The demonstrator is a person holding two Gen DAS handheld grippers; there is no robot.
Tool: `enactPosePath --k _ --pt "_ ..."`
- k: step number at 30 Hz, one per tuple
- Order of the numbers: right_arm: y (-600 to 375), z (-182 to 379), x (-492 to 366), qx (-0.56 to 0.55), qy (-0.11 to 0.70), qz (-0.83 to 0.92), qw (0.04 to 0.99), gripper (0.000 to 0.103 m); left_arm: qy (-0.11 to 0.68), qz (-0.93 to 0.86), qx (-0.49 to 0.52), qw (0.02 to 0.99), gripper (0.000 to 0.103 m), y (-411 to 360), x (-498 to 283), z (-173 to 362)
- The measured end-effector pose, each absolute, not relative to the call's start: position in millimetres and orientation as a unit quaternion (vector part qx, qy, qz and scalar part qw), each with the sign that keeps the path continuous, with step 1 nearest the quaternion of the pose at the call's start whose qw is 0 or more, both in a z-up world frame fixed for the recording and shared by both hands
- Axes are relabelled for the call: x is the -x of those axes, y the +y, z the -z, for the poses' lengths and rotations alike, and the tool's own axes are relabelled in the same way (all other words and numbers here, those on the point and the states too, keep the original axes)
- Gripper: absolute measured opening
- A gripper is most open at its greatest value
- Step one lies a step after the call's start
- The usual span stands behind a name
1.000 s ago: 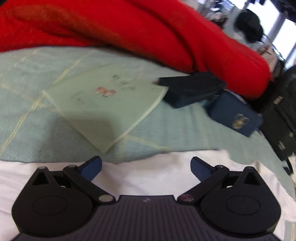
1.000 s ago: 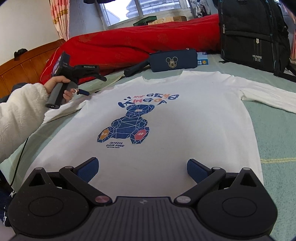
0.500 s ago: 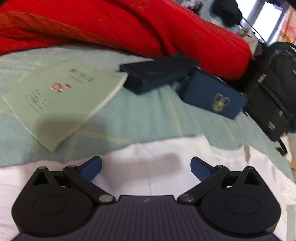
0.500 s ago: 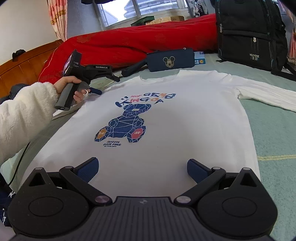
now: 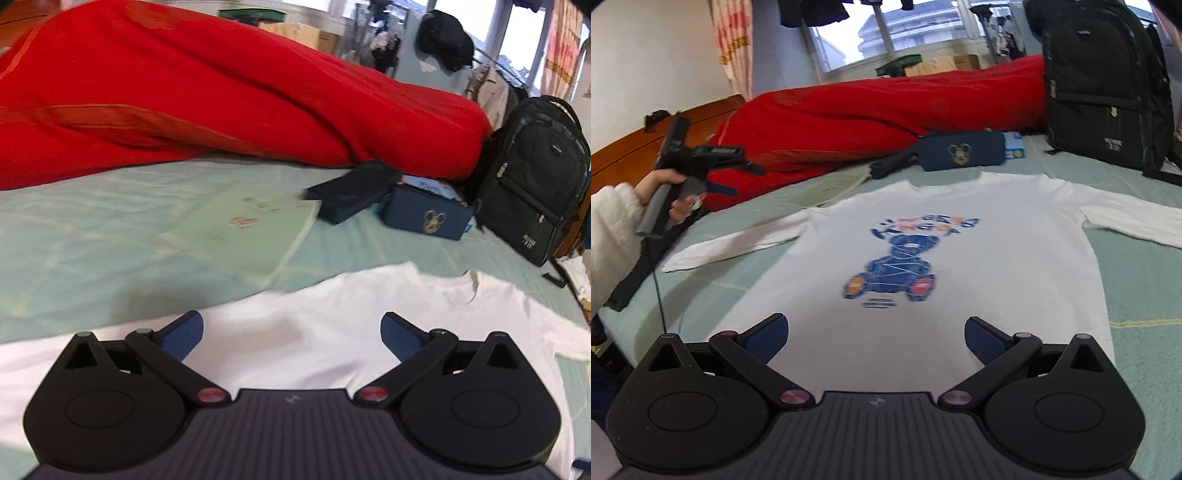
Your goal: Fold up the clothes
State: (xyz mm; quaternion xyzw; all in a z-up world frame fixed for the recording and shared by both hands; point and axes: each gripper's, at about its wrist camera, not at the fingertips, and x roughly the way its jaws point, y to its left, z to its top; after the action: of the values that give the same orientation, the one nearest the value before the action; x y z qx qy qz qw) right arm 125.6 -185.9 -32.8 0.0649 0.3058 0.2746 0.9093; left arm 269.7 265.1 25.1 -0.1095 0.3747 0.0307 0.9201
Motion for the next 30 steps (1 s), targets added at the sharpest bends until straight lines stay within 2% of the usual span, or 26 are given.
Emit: enactPosePath --k 6,13,20,30 --pt "-169 18 -108 -0.063 0.299 -0.287 0.908 0.103 0.365 -0.063 0.114 0.922 0.102 311 -194 -31" --pt "-146 11 -95 -0.034 0.299 -0.289 0.909 0.103 0.326 -0.086 0.176 0.925 0.102 350 -136 27" --pt "-131 8 -101 -0.030 0.306 -0.274 0.911 0.103 0.304 -0.106 0.211 0.923 0.102 368 -123 83" --pt "-104 19 -120 -0.016 0.330 -0.269 0.905 0.103 0.270 -0.086 0.228 0.932 0.102 389 -131 107"
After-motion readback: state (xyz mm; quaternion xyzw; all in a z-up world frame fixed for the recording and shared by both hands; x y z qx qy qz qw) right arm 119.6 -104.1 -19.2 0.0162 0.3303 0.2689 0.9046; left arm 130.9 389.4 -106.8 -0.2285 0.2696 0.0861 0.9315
